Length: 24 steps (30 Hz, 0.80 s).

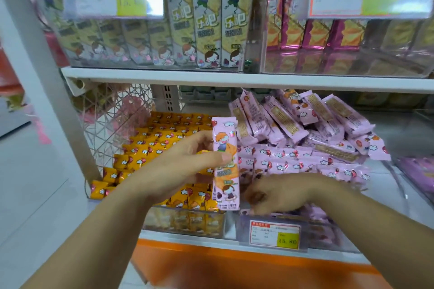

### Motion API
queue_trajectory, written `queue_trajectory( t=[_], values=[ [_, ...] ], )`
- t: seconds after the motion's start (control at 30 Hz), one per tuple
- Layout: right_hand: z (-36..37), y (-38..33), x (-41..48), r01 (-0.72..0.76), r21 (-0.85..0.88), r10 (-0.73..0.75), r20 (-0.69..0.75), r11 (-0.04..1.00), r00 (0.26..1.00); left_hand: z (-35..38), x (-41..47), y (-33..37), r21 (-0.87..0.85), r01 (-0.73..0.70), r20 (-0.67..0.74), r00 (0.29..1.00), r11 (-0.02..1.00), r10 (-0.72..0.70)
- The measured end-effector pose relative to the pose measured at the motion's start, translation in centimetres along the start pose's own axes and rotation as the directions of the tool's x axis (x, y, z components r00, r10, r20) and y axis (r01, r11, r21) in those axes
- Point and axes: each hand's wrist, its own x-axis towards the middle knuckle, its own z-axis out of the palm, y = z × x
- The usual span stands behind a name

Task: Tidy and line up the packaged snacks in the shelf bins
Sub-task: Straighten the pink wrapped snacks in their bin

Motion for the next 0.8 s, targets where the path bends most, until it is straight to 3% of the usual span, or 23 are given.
queue_trajectory(
  t=[0.13, 0.47, 0.7, 0.8],
  values=[
    [-0.2, -0.3, 0.9, -0.062, -0.066, 0.07, 0.125, 0.996, 0.99, -0.7, -0.3, -0.2, 0.014, 0.015, 0.006, 1.0, 1.0, -0.015],
    [-1.1, -1.5, -0.7, -0.125, -0.046, 0.131, 0.182, 0.991, 0.975, -0.9, -0.4, -0.4, 0.111, -0.002, -0.006, 1.0, 0.994, 0.002],
    [-1.6, -0.4, -4.1, -0.059, 0.097, 0.051, 0.09, 0.993, 0.995, -0.4, -0.2, 0.5, 0.09, -0.151, -0.036, 0.987, 0.984, 0.155],
    [-1.4, 0.0, -5.3, -0.05, 0.045, 0.047, 0.058, 0.998, 0.997, 0.7, 0.4, 0.7, 0.114, -0.226, -0.06, 0.97, 0.968, 0.234]
  ],
)
